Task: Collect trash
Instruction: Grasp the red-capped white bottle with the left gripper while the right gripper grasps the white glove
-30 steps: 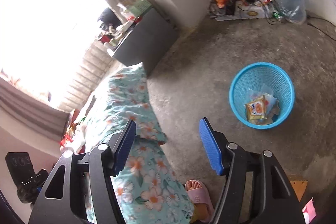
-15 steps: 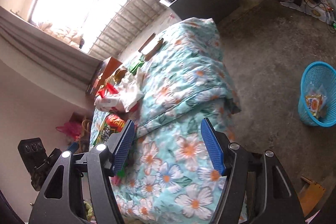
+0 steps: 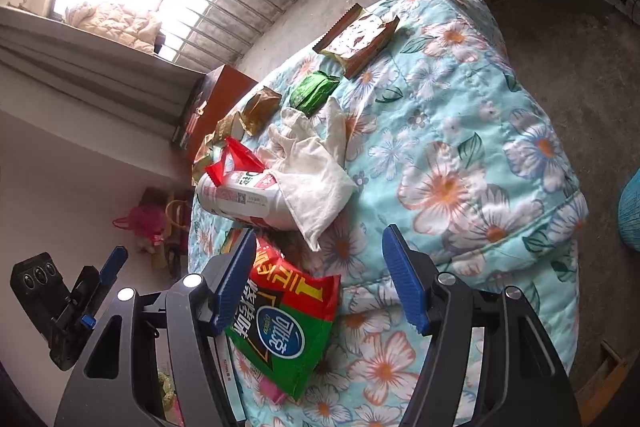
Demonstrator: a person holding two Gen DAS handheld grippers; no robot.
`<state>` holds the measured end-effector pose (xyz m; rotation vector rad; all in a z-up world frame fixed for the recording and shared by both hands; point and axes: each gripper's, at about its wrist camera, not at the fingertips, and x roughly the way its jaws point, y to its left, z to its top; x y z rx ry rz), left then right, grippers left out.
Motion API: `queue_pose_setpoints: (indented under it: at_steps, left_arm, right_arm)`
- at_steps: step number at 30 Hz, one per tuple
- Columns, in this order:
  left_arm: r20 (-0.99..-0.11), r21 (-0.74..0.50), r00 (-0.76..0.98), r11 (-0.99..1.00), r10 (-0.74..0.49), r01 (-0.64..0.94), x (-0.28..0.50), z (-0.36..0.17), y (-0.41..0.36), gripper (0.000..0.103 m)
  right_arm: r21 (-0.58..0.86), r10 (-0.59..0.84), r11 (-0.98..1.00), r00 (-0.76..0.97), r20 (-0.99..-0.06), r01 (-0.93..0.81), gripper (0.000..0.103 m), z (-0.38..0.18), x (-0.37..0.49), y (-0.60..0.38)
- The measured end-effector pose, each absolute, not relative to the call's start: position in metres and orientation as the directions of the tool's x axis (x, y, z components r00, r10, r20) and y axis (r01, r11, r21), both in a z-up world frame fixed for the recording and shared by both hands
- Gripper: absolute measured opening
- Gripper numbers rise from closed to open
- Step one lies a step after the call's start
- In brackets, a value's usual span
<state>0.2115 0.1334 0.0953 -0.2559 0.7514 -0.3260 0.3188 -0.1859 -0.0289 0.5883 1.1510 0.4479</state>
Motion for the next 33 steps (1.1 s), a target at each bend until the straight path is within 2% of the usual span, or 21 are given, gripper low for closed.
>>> queue_pose_setpoints:
  at_steps: [6, 8, 15, 17, 20, 25, 31, 33]
  left_arm:
    - [-0.647, -0.325, 0.670, 0.926, -0.364, 0.190, 0.270, 0.083, 0.135, 0.077]
    - [-0.671, -0.308, 0.650, 0.932, -0.356, 0.193, 0.288, 0.074, 0.132, 0.069]
    - [-0.747, -0.190, 0.601, 0.958, -0.284, 0.217, 0.327, 0.043, 0.112, 0.061]
    - [-0.765, -0.137, 0.596, 0.965, -0.245, 0.222, 0.335, 0.035, 0.106, 0.052]
    - [-0.783, -0.067, 0.590, 0.971, -0.194, 0.230, 0.341, 0.026, 0.100, 0.043]
    - [-0.810, -0.057, 0.558, 0.970, -0.183, 0.236, 0.347, 0.013, 0.099, 0.021]
    - [-0.804, -0.067, 0.563, 0.971, -0.189, 0.230, 0.344, 0.011, 0.103, 0.007]
    - [-0.800, -0.068, 0.568, 0.970, -0.192, 0.233, 0.341, 0.012, 0.104, 0.006]
  right_arm:
    - [0.613, 0.583, 0.790, 0.311, -0.751, 0.001, 0.064, -0.046, 0.367, -0.159]
    - [0.604, 0.574, 0.797, 0.296, -0.763, 0.011, 0.064, -0.052, 0.382, -0.151]
    - [0.560, 0.537, 0.827, 0.235, -0.810, 0.044, 0.064, -0.076, 0.418, -0.128]
    - [0.543, 0.523, 0.839, 0.220, -0.824, 0.041, 0.064, -0.082, 0.424, -0.121]
    - [0.520, 0.505, 0.854, 0.207, -0.838, 0.026, 0.064, -0.088, 0.430, -0.111]
    - [0.494, 0.485, 0.870, 0.199, -0.851, -0.009, 0.063, -0.093, 0.431, -0.097]
    - [0.424, 0.428, 0.903, 0.204, -0.881, -0.061, 0.043, -0.094, 0.426, -0.081]
    - [0.405, 0.411, 0.911, 0.211, -0.887, -0.073, 0.029, -0.093, 0.426, -0.077]
